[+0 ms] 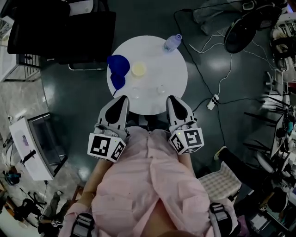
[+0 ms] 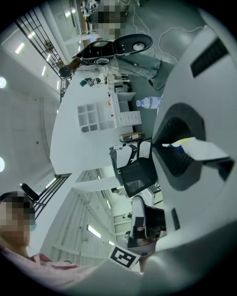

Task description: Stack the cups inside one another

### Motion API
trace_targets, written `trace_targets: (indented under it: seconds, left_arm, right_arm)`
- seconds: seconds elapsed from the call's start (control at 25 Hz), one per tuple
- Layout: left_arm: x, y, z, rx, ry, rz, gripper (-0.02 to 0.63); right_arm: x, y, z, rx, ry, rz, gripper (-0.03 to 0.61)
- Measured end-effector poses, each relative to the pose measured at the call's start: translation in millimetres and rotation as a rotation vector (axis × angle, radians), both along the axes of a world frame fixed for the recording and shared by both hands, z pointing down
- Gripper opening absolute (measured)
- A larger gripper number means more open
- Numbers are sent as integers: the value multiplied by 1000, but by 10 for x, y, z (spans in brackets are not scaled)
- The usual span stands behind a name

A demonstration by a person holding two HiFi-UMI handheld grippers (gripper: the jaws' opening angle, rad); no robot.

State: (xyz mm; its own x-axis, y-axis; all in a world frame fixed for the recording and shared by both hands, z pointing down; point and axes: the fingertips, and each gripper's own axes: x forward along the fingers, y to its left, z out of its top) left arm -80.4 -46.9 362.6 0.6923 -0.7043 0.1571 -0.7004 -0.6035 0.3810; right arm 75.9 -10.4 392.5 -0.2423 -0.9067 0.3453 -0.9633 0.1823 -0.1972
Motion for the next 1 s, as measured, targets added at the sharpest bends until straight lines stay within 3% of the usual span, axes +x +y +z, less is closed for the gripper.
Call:
trace_targets:
  seconds: [0.64, 1.0]
  left_arm:
    - [-153, -4, -85, 61, -38, -47, 18]
    - [-62, -35, -96, 67, -43, -17, 18]
  right_arm:
    - [-228, -188, 16, 15, -18, -79, 37]
    - [-152, -182, 5, 21, -22, -53, 37]
